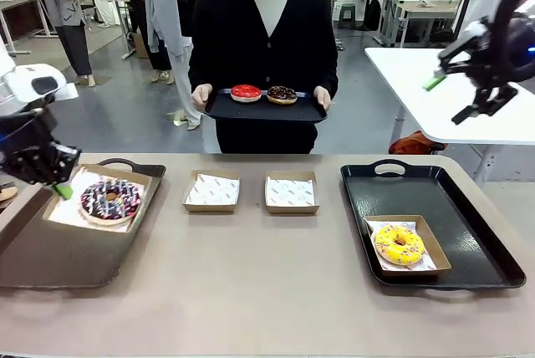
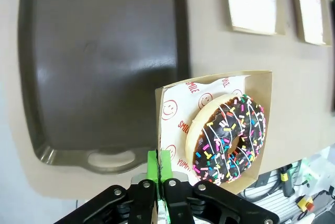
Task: Individually package the donuts and arrange them on the tray.
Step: Place the picked Paper togo box on the Handle tray while simultaneously picking up another Paper togo box from the table with the other hand.
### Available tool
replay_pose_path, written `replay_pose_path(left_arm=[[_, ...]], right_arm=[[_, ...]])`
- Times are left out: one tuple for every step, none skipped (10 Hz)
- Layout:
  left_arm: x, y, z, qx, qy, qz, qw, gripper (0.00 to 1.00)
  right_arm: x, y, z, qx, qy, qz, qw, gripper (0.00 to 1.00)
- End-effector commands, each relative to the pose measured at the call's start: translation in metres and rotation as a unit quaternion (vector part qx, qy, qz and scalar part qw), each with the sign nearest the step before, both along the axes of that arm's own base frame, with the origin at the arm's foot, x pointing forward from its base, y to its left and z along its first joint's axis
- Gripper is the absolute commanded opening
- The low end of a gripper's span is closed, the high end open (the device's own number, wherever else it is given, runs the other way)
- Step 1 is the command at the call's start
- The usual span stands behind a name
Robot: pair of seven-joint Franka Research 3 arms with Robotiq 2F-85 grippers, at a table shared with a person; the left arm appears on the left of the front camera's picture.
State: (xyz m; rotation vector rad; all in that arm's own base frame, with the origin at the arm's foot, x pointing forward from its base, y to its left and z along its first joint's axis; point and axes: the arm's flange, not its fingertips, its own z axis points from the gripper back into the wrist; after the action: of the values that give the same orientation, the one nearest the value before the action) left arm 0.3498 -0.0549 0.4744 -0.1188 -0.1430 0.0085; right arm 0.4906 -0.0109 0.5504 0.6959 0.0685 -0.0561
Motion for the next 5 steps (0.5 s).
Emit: replay_pose_path(left_arm=[[-0.013,0.018,-0.003,0.036,0.012,0.033,0.999,0.01],[-0.014,0.026,-0.005,0.044,0.018,0.046,0.998,0.01],[-0.011,0.033,-0.012,0.052,0.028,0.050,0.997,0.01],[-0.010,0.039,-0.017,0.060,0.041,0.047,0.996,0.01],[-0.004,0.043,-0.023,0.075,0.044,0.055,0.995,0.01]], right_arm=[[0.017,0.035,-0.016,-0.067,0.012,-0.011,0.998,1.00],[0.026,0.052,-0.024,-0.083,0.011,-0.009,0.996,1.00],[0.036,0.068,-0.034,-0.093,0.002,-0.008,0.996,1.00],[0.040,0.086,-0.043,-0.107,-0.009,-0.008,0.994,1.00],[0.047,0.097,-0.055,-0.124,-0.019,-0.017,0.992,1.00]])
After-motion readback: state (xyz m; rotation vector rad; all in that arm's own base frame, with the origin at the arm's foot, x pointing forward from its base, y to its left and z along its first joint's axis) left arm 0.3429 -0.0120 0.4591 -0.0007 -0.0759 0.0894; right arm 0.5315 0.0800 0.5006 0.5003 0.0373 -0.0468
